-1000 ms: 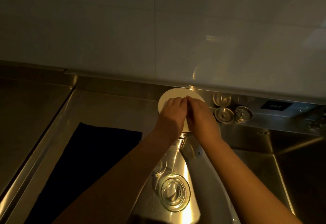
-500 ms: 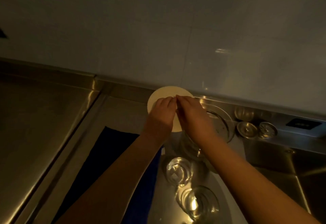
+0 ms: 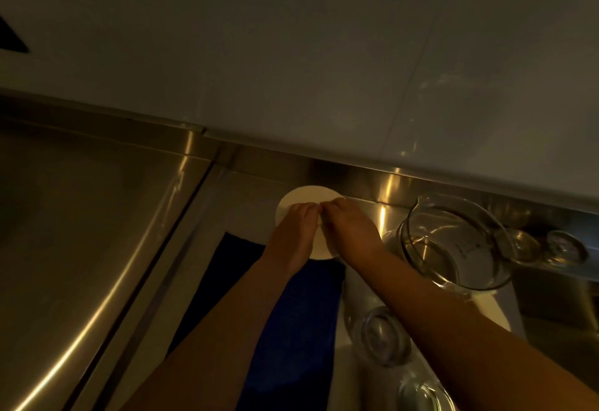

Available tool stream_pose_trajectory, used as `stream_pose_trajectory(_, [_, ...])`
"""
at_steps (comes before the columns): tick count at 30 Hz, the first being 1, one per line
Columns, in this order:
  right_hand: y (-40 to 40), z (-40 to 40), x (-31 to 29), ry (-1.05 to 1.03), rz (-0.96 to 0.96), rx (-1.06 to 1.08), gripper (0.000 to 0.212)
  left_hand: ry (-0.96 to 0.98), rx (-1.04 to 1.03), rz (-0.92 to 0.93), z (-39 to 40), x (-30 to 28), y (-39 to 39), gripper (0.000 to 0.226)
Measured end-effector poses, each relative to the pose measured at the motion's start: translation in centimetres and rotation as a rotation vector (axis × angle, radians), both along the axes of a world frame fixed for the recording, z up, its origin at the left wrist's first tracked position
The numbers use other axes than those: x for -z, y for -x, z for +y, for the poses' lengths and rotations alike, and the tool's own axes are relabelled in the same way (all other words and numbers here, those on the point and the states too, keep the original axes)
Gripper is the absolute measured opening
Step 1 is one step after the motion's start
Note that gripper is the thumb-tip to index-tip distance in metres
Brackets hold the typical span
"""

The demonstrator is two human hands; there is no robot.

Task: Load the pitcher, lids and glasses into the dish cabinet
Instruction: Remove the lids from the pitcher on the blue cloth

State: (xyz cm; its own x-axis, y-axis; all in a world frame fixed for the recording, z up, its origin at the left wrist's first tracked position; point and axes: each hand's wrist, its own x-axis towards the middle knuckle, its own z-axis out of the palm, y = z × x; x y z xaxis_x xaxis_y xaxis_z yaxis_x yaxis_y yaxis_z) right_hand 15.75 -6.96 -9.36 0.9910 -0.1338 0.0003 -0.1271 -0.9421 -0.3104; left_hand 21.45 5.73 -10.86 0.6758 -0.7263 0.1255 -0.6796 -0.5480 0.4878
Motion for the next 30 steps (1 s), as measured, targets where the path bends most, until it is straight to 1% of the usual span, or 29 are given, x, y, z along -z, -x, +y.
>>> stream_pose_trajectory(2, [-0.3, -0.1, 1.0, -0.01, 0.016, 0.02, 0.048, -0.014, -0.007, 0.081, -0.3, 1.3, -0.6, 0.042])
stream_pose_trajectory(5, [-0.6, -0.4, 2.3, -0.018, 0.027, 0.066, 0.035, 0.0, 0.037, 0.125, -0.9, 2.7, -1.1, 0.038])
stream_pose_trajectory(8, [-0.6, -0.9, 3.4, -0.041, 0.051, 0.13, 0.037, -0.022, 0.085, 0.157, -1.8, 3.8, -1.5, 0.042])
stream_pose_trajectory(11, [-0.6, -1.1, 4.3, -0.079, 0.058, 0.198, 0.035, -0.03, 0.096, 0.154, -2.6, 4.6, -1.6, 0.041])
stream_pose_trajectory(16, [-0.7, -1.8, 4.9, -0.095, 0.089, 0.229, 0.033, -0.035, 0.1, 0.194, -3.5, 5.3, -1.7, 0.041])
stream_pose_trajectory(18, [-0.6, -2.0, 5.2, -0.111, 0.115, 0.226, 0.036, -0.054, 0.112, 0.223, -3.6, 5.6, -1.7, 0.042])
stream_pose_trajectory(21, [-0.2, -1.9, 5.5, -0.101, 0.14, 0.184, 0.047, -0.049, 0.096, 0.272, -3.8, 5.8, -1.5, 0.038])
stream_pose_trajectory(25, [0.4, -1.5, 5.7, -0.137, 0.166, 0.16, 0.062, -0.087, 0.05, 0.267, -4.2, 5.6, -1.0, 0.038])
stream_pose_trajectory(27, [0.6, -1.2, 5.2, -0.168, 0.213, 0.151, 0.069, -0.116, 0.046, 0.22, -4.2, 5.1, -0.7, 0.042])
stream_pose_trajectory(28, [0.8, -1.2, 4.8, -0.179, 0.243, 0.149, 0.071, -0.138, 0.049, 0.165, -4.2, 4.7, -0.6, 0.044])
stream_pose_trajectory(30, [1.3, -1.2, 3.8, -0.177, 0.257, 0.155, 0.07, -0.122, 0.062, 0.073, -4.3, 3.6, -0.2, 0.044])
